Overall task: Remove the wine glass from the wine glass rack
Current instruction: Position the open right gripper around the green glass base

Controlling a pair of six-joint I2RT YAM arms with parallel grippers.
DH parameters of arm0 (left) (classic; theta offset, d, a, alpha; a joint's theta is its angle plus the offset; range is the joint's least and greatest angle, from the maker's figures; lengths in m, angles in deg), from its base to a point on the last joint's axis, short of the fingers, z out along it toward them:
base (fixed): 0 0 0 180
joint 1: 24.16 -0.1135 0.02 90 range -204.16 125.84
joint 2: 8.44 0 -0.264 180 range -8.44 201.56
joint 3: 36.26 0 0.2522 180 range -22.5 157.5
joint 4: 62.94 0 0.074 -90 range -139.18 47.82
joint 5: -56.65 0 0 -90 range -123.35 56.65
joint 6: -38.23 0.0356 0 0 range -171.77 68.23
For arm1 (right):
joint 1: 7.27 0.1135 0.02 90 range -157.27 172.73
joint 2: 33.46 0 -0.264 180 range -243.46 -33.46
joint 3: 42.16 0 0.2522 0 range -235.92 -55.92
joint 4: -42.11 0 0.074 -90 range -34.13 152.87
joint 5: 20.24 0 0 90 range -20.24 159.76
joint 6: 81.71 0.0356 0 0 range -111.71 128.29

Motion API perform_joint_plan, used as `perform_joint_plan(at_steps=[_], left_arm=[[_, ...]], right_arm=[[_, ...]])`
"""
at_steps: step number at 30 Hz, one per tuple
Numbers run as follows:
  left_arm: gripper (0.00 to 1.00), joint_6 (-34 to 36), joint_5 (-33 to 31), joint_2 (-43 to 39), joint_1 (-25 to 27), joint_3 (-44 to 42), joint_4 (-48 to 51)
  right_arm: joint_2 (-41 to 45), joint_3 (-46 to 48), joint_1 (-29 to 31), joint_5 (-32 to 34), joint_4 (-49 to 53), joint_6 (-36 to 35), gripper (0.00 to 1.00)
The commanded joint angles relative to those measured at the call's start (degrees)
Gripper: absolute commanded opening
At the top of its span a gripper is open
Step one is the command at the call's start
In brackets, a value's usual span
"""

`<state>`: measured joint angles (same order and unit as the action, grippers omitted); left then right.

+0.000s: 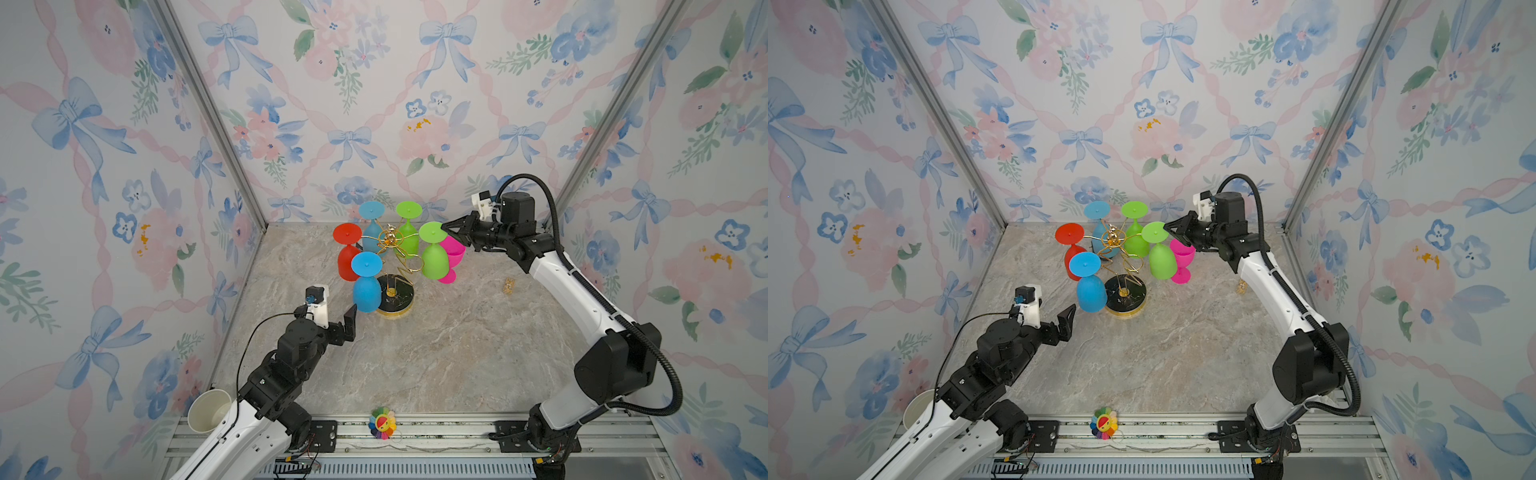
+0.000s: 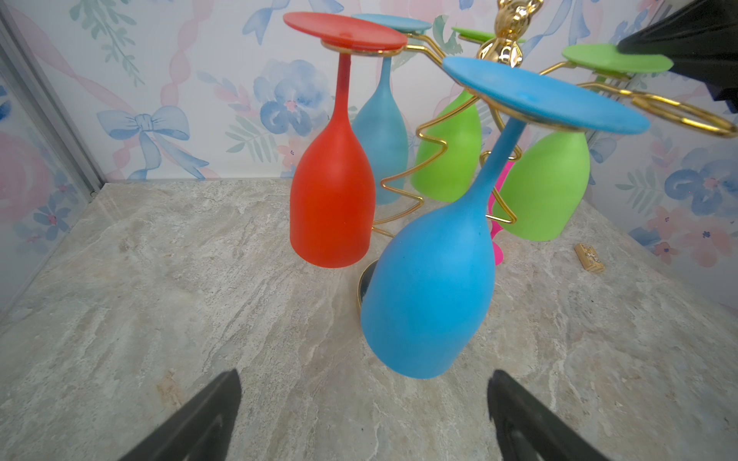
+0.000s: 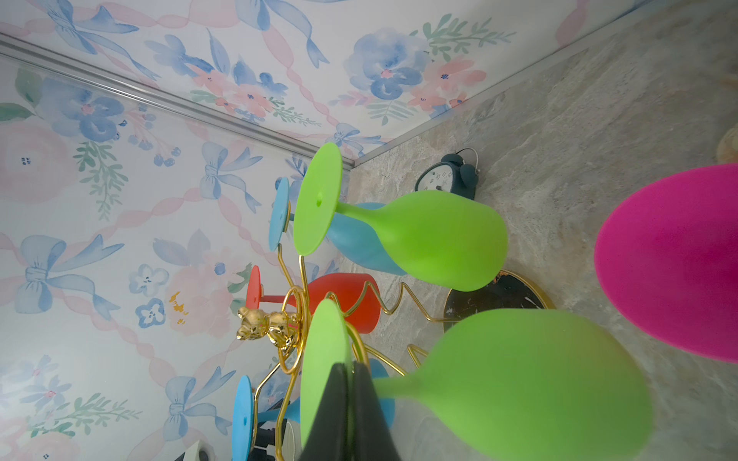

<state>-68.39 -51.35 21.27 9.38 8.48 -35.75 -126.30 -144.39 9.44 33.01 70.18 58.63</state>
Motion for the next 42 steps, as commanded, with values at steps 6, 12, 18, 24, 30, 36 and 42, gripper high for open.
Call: perform_joint_plan(at_steps=[6,12,18,24,30,36,42], left_arm=[[0.98,-0.6,0.2,-0.4,-0.4,0.7,0.0],[0.98,-0.5,0.1,-0.4,-0.4,0.7,0.0],[0.98,-0.5,0.1,-0.6,-0.4,0.7,0.0],[0.98,-0.5,0.0,-0.6,-0.4,0.7,0.0],[0.98,-0.6,0.1,-0.5,-0.4,0.7,0.0],[0.98,-0.5,0.0,-0.5,-0.4,0.7,0.0],[0.98,-0.5,0.1,-0.5,-0.4,0.7,-0.1]], right_arm=[[1.7,1.5,0.6,-0.3,0.3,0.5,0.04],[2.6,2.5,1.0,0.1,-1.9,2.9,0.03],[3.5,4.3,1.6,1.4,-4.1,4.8,0.01],[3.5,5.4,1.6,1.7,-6.2,6.4,0.00],[2.8,5.5,1.6,1.4,-8.7,8.2,0.00],[2.1,4.7,2.0,1.7,-9.4,8.9,0.00],[1.0,3.6,2.8,2.1,-9.3,9.2,0.00]])
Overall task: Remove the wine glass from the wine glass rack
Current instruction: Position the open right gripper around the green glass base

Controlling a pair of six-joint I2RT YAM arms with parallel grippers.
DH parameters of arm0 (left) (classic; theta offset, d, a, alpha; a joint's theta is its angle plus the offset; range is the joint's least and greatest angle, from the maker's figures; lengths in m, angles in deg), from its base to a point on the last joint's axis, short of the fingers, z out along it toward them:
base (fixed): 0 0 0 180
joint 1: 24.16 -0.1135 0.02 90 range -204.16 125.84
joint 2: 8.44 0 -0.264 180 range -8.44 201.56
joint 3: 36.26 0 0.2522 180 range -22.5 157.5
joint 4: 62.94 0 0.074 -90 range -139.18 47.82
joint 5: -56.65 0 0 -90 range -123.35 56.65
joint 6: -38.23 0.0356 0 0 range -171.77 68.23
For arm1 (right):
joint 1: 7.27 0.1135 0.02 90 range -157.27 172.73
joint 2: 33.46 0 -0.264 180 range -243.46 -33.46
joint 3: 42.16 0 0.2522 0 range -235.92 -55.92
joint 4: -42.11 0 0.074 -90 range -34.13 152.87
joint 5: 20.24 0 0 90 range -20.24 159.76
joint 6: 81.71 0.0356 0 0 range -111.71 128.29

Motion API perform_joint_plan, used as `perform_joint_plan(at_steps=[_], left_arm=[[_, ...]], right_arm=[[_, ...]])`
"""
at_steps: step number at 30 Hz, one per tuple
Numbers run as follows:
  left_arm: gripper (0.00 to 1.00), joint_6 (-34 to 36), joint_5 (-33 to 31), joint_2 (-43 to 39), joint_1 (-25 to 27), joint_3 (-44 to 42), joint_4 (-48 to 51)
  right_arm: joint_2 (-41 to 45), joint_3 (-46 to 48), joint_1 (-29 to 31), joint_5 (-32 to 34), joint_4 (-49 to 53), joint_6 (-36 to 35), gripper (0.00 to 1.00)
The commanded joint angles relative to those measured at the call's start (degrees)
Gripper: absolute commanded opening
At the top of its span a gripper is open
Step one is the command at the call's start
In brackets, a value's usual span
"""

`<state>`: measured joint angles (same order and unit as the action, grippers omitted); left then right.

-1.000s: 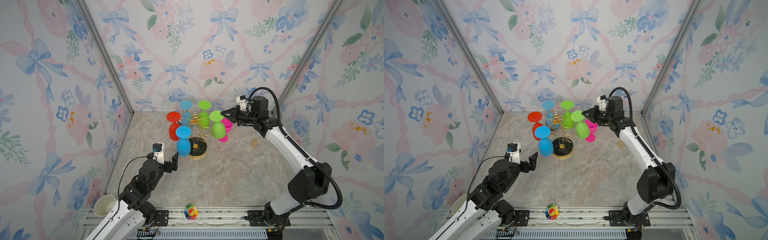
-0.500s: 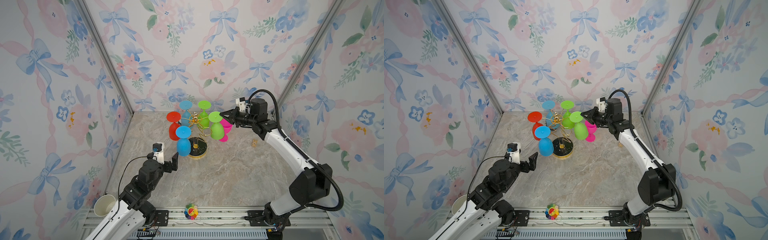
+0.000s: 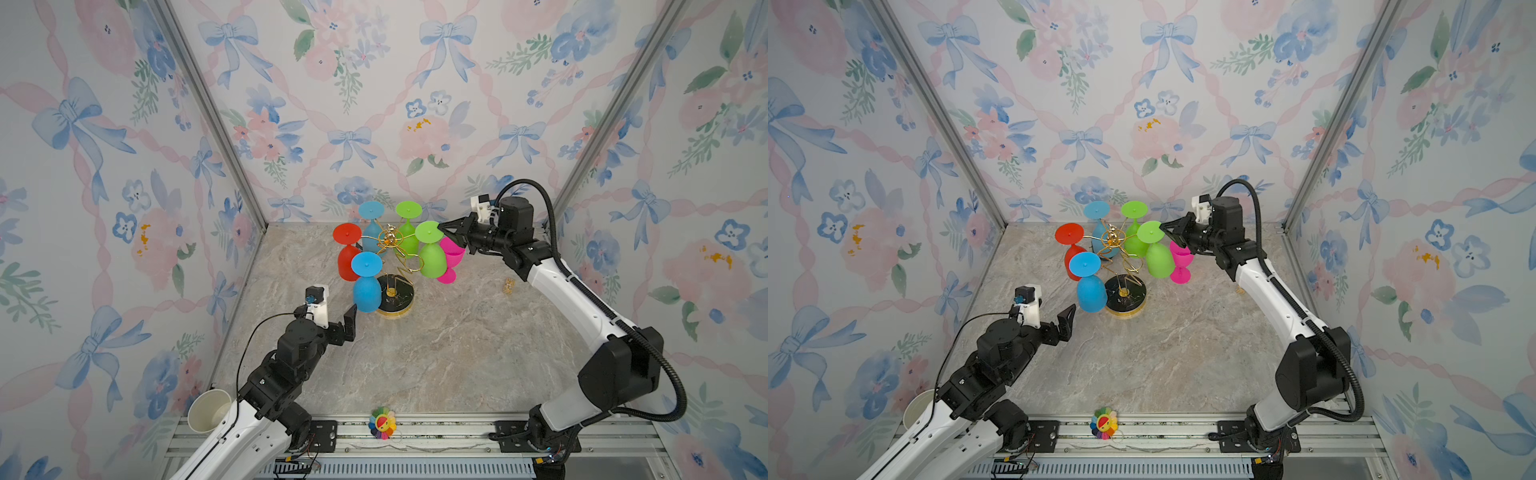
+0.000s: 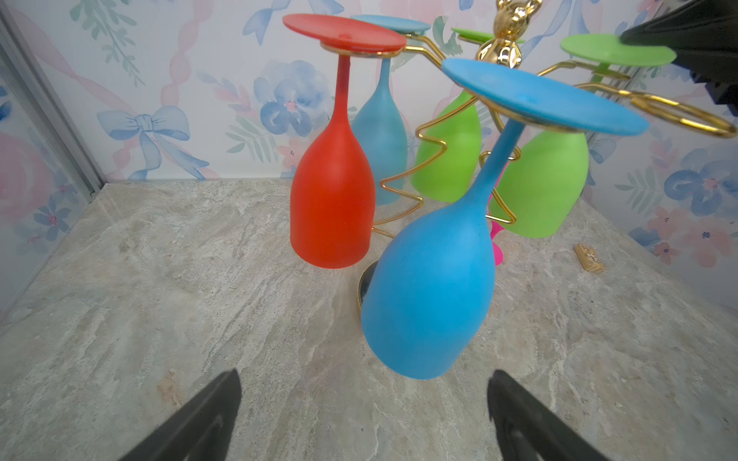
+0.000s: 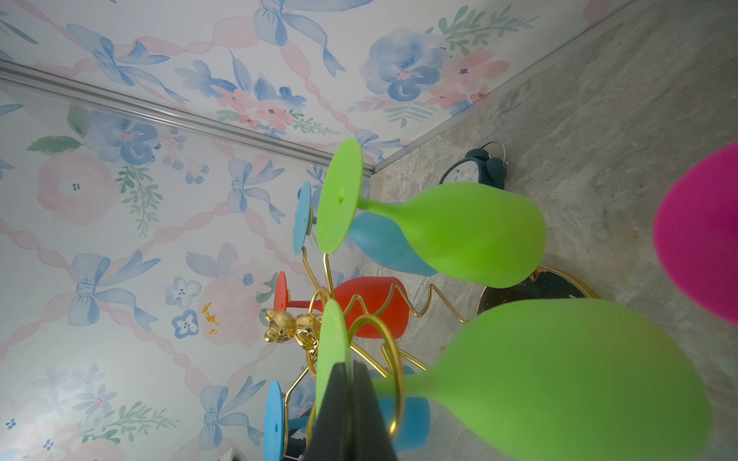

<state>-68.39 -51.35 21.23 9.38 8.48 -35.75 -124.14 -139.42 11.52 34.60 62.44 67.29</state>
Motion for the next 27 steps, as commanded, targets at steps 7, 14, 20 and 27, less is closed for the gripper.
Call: perform_joint_plan(at_steps=[7,14,20,27], left_arm=[[0.98,-0.6,0.1,-0.7,-0.4,0.7,-0.1],[0.98,-0.5,0.0,-1.1,-0.4,0.7,-0.1],[0.98,-0.5,0.2,-1.1,-0.4,0.7,-0.1],[0.98,-0.5,0.6,-1.2,-0.4,0.7,0.0]], right_arm=[[-2.4,-2.9,1.7,0.6,-1.6,0.6,0.00],[-2.5,-3.5,2.4,0.1,-0.6,-0.2,0.00],[-1.0,-2.9,2.4,-0.2,1.1,-1.8,0.00],[1.7,-1.4,2.4,-0.4,2.4,-3.2,0.00]])
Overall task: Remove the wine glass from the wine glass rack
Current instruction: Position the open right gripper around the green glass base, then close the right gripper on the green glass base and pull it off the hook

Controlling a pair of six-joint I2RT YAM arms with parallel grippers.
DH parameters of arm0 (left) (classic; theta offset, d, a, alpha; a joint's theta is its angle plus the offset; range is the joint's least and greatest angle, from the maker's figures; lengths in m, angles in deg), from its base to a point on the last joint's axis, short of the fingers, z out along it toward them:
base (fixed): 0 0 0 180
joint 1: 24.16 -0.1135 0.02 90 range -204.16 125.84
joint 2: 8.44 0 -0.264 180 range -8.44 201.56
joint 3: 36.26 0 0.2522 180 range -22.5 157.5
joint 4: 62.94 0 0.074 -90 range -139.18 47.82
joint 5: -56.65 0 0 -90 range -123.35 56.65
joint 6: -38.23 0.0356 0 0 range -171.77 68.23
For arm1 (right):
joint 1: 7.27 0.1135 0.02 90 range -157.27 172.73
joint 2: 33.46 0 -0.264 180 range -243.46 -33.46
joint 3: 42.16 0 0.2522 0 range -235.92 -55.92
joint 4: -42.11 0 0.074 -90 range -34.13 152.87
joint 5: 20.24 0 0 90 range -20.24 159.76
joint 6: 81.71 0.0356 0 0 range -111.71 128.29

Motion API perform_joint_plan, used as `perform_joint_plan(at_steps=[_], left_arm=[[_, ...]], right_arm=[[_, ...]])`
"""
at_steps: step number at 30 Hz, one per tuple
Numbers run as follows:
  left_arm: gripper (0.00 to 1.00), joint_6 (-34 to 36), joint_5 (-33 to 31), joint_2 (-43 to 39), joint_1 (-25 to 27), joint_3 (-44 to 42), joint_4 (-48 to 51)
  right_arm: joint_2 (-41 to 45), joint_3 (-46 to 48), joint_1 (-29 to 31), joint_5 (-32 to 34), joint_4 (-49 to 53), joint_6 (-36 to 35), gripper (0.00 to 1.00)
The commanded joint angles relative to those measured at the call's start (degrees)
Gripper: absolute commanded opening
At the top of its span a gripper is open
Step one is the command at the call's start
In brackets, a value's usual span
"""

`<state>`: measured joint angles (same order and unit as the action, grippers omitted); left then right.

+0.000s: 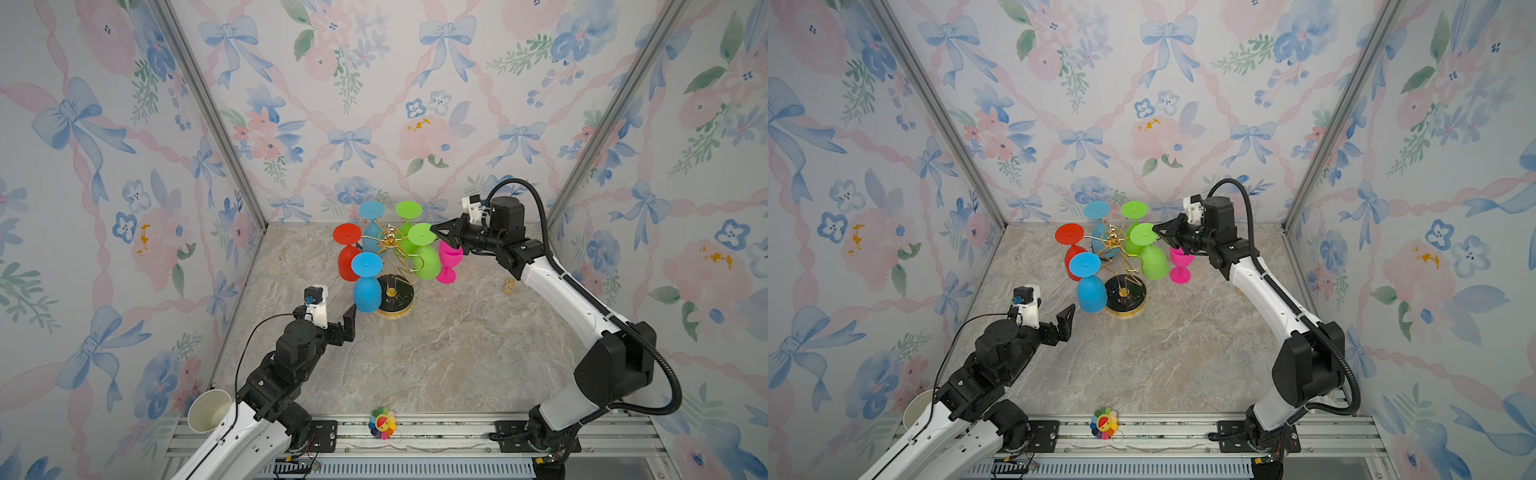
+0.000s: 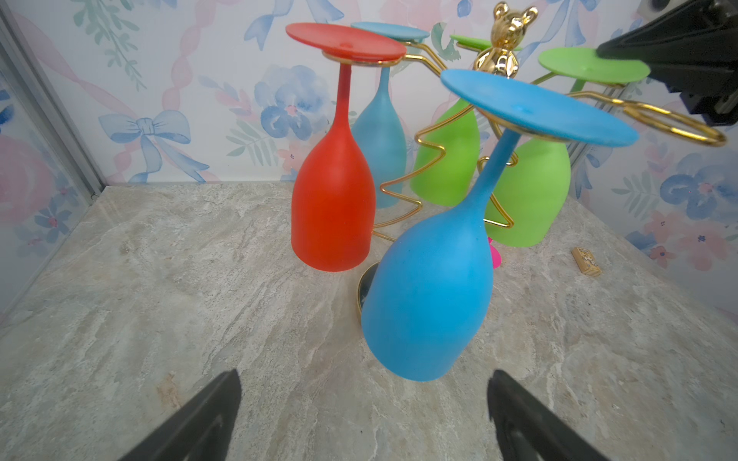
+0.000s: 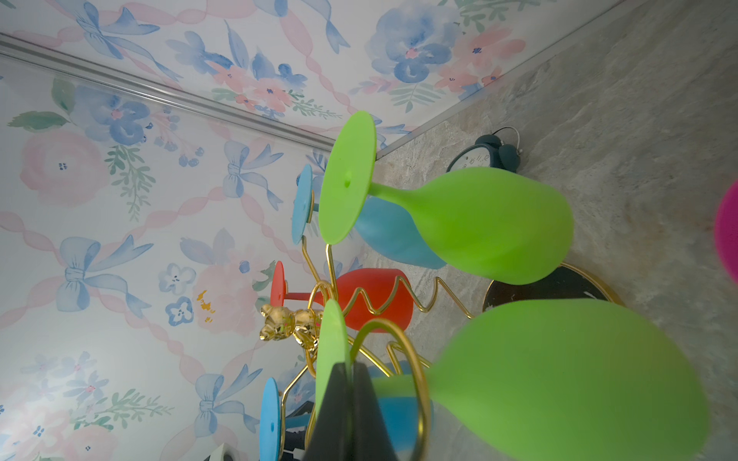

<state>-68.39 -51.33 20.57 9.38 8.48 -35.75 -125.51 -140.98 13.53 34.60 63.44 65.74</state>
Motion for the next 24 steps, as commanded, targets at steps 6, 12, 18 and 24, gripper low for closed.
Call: perform_joint_plan(at_steps=[6,12,18,24], left_arm=[[0.98,-0.9,1.1,-0.7,-0.4,0.6,0.0],[0.98,-1.4,3.2,-0.6,-0.4,0.6,0.0],[0.98,-1.0,4.0,1.1,-0.4,1.0,-0.1],[0.98,-0.9,4.0,1.6,-0.4,1.0,-0.1]], right_arm=[[5.6,2.2,0.5,-0.4,1.6,-1.9,0.00],[10.0,5.2,0.5,0.1,4.3,-4.8,0.00],[13.6,6.4,0.5,1.8,9.9,-10.3,0.00],[12.9,6.5,0.5,1.8,9.7,-10.5,0.00]])
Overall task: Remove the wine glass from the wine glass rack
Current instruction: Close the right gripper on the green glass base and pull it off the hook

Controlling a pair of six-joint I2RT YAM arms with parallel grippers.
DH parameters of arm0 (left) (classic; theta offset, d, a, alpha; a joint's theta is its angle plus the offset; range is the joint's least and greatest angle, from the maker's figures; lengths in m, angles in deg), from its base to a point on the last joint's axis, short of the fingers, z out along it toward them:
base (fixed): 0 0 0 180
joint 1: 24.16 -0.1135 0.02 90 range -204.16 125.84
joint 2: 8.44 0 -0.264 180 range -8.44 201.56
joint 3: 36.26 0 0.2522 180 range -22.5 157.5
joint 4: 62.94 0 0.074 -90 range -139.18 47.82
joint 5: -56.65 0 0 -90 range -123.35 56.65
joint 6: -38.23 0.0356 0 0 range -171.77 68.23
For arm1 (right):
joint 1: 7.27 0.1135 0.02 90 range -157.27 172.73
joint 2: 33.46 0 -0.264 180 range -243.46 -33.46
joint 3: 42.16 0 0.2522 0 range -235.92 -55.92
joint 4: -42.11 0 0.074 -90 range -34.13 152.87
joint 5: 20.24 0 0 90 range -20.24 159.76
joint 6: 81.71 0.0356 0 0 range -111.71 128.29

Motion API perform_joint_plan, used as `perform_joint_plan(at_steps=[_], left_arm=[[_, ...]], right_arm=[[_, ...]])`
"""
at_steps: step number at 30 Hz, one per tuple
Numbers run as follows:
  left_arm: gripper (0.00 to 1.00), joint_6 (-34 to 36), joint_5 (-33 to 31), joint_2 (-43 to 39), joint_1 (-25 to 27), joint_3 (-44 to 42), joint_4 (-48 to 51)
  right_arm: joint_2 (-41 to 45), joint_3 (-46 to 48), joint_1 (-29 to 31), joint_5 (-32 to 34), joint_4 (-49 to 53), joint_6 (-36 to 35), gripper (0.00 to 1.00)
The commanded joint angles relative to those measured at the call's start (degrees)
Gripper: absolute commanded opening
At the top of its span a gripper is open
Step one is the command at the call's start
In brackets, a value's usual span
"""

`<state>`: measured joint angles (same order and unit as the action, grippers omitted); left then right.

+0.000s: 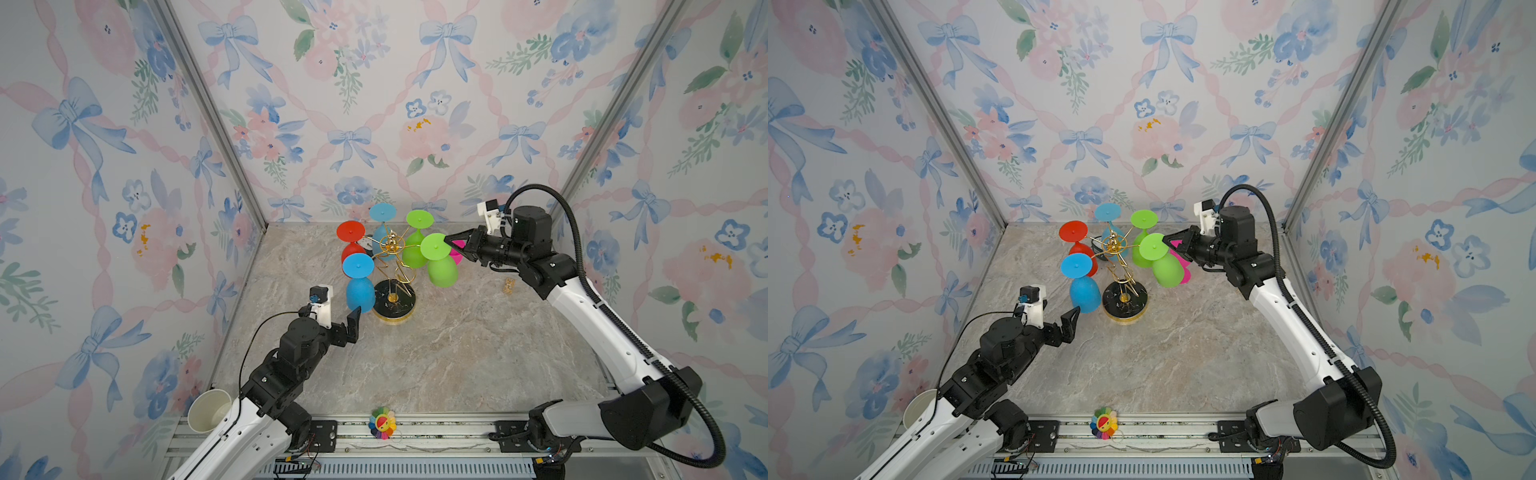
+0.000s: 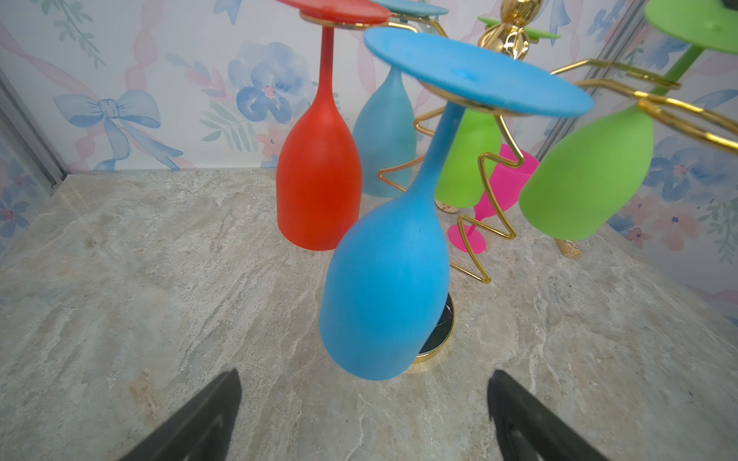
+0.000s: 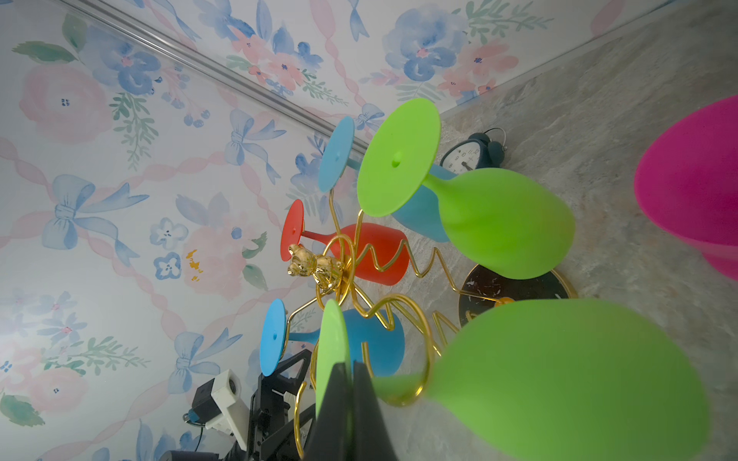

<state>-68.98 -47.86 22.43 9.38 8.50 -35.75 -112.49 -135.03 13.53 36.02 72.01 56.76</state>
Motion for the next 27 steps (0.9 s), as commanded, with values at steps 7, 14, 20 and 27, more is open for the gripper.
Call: perform_joint_plan(at_steps=[7,14,20,27], left_arm=[[0.98,-0.4,0.4,-1.3,-0.4,0.7,-0.1],[0.98,-0.3,0.4,-1.5,-0.4,0.7,-0.1],[0.98,-0.1,0.3,-1.8,-0.4,0.7,0.0],[0.98,0.0,0.3,-1.8,-0.4,0.7,-0.1]], right_arm=[[-2.8,-0.7,0.7,-0.1,-1.7,0.4,0.00],[-5.1,-2.1,1.1,-0.5,-3.3,1.3,0.00],[-7.0,-4.2,1.9,-0.7,-3.4,1.4,0.00],[-8.5,-5.4,3.2,-0.8,-3.7,1.5,0.00]])
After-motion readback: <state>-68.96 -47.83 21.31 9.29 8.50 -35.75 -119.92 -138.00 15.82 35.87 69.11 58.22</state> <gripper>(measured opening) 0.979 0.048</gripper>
